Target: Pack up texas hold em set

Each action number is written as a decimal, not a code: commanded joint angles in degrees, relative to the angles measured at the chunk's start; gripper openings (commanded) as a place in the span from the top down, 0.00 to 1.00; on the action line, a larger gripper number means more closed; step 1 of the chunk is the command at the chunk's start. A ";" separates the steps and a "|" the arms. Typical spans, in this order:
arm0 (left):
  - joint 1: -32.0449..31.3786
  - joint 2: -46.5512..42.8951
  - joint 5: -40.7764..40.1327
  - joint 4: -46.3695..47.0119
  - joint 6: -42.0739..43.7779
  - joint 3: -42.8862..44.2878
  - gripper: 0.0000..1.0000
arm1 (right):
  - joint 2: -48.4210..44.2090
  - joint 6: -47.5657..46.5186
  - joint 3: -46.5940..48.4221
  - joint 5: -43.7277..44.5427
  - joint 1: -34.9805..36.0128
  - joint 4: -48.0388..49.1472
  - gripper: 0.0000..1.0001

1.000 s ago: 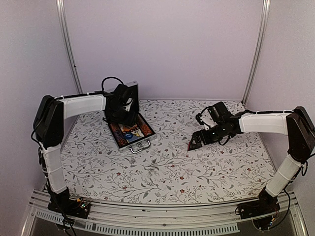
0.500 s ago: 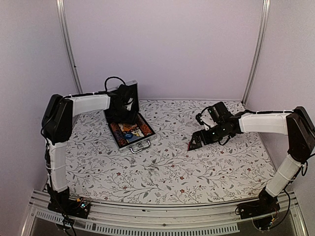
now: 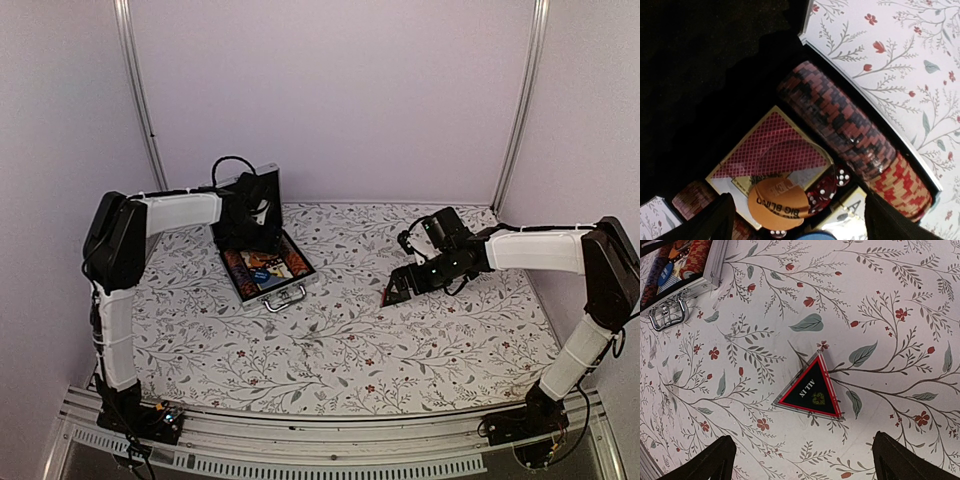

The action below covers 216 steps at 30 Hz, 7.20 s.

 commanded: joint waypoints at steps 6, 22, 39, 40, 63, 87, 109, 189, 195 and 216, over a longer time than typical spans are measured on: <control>-6.19 -11.32 3.97 5.45 -2.22 -7.93 0.03 | -1.39 0.20 0.62 0.90 -0.20 -0.17 0.01; -18.55 -11.41 9.31 14.64 -2.29 -9.47 0.00 | -3.03 1.16 -0.36 1.78 -0.33 1.13 0.01; -23.63 10.30 19.14 16.74 2.63 10.79 0.00 | -11.46 5.75 -10.68 5.13 -5.51 3.79 0.01; -23.71 11.41 19.50 16.62 2.81 12.06 0.01 | -12.35 5.84 -11.19 5.16 -5.84 3.84 0.01; -23.73 30.50 31.71 12.17 2.78 34.81 0.23 | -16.39 7.96 -14.55 3.06 -6.84 4.41 0.01; -27.23 19.46 24.56 10.30 7.62 14.42 0.32 | -13.74 8.13 -14.16 -0.42 -6.80 6.51 0.01; -31.73 21.97 9.21 9.23 8.06 18.57 0.12 | -14.03 7.15 -12.99 0.16 -6.85 6.17 0.01; -27.96 -8.00 3.78 18.90 11.96 -13.22 0.41 | -10.12 7.37 -11.90 -2.02 -6.81 7.67 0.01; -24.84 -13.37 1.42 18.20 11.25 -17.57 0.41 | -9.51 7.20 -11.59 -2.41 -6.78 7.96 0.01; -7.40 -15.34 -1.55 16.32 7.06 -25.65 0.41 | -8.54 7.47 -11.85 -3.31 -6.87 8.79 0.01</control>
